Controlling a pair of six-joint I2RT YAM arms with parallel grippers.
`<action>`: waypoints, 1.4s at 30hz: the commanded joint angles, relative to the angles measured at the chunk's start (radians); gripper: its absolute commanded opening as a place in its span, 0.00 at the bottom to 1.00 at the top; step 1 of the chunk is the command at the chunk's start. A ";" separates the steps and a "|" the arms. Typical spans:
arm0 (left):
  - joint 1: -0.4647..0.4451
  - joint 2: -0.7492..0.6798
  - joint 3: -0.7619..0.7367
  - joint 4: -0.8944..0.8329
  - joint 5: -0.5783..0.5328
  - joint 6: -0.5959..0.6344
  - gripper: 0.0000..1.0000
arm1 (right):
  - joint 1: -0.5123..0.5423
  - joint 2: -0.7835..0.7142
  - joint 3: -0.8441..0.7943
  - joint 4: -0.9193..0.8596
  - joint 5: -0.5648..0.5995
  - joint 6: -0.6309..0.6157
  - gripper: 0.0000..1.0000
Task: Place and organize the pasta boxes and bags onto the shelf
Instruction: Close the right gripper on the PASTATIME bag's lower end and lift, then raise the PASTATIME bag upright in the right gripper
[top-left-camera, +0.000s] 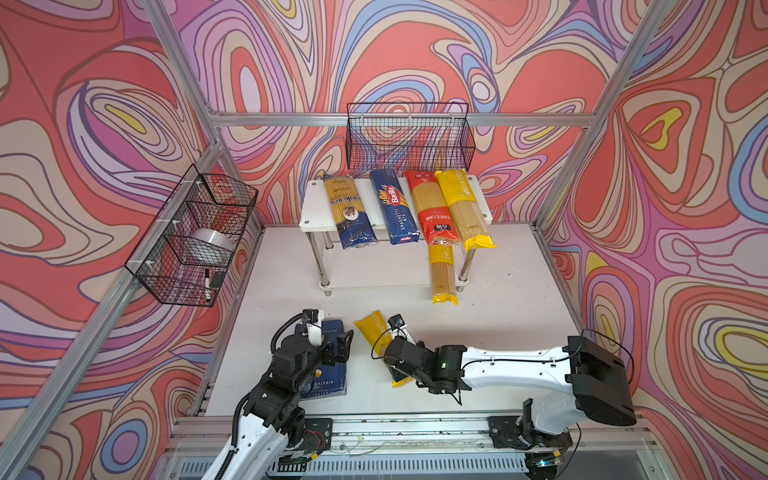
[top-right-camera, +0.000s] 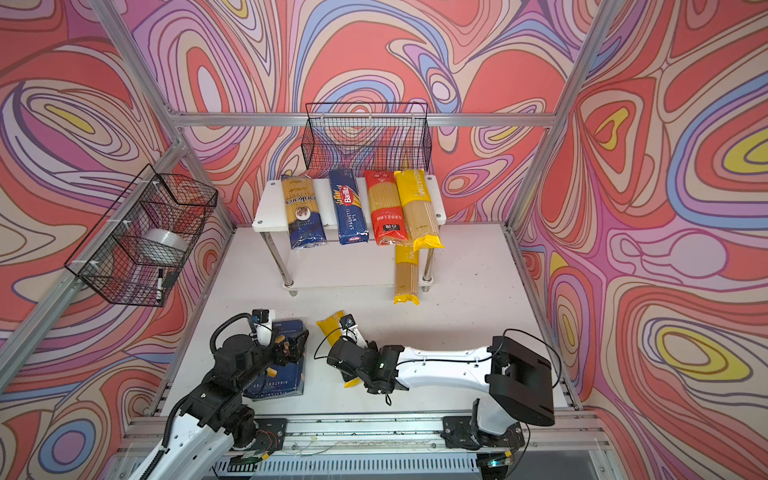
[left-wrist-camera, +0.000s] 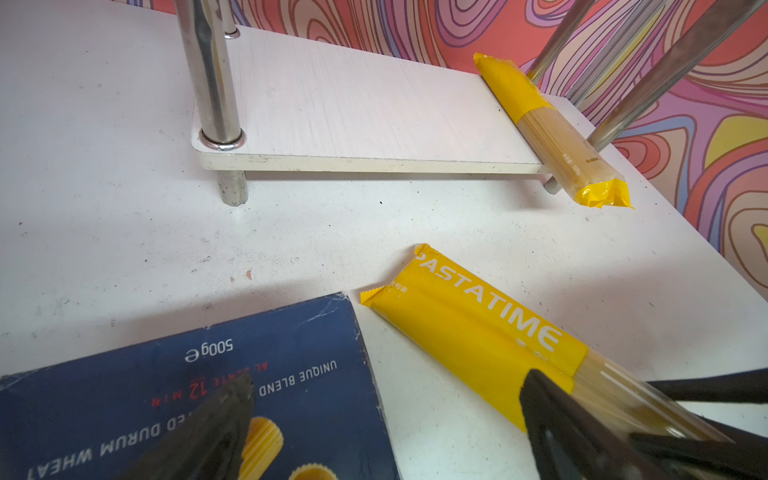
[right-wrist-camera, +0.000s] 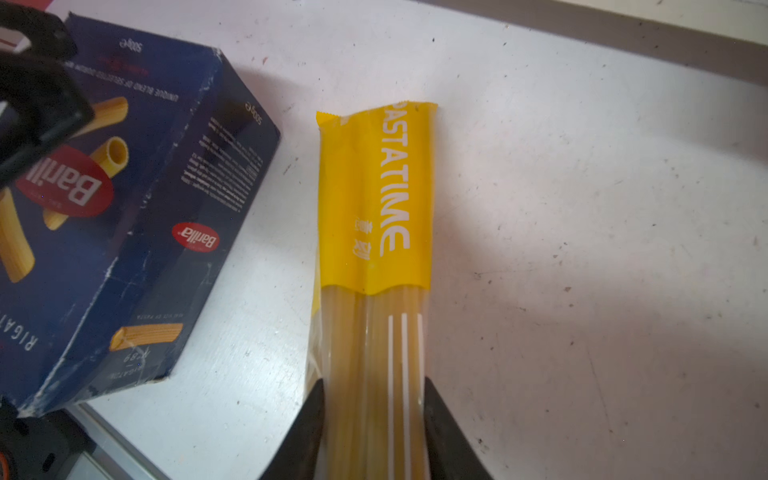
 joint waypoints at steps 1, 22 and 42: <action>-0.003 -0.014 -0.012 -0.007 0.000 0.002 1.00 | -0.033 -0.023 -0.012 0.071 0.024 -0.023 0.00; -0.003 -0.016 -0.011 -0.009 -0.004 0.001 1.00 | -0.052 0.072 -0.027 0.026 -0.116 -0.103 0.78; -0.003 -0.017 -0.012 -0.009 -0.005 0.001 1.00 | -0.108 0.221 -0.011 0.114 -0.188 -0.215 0.98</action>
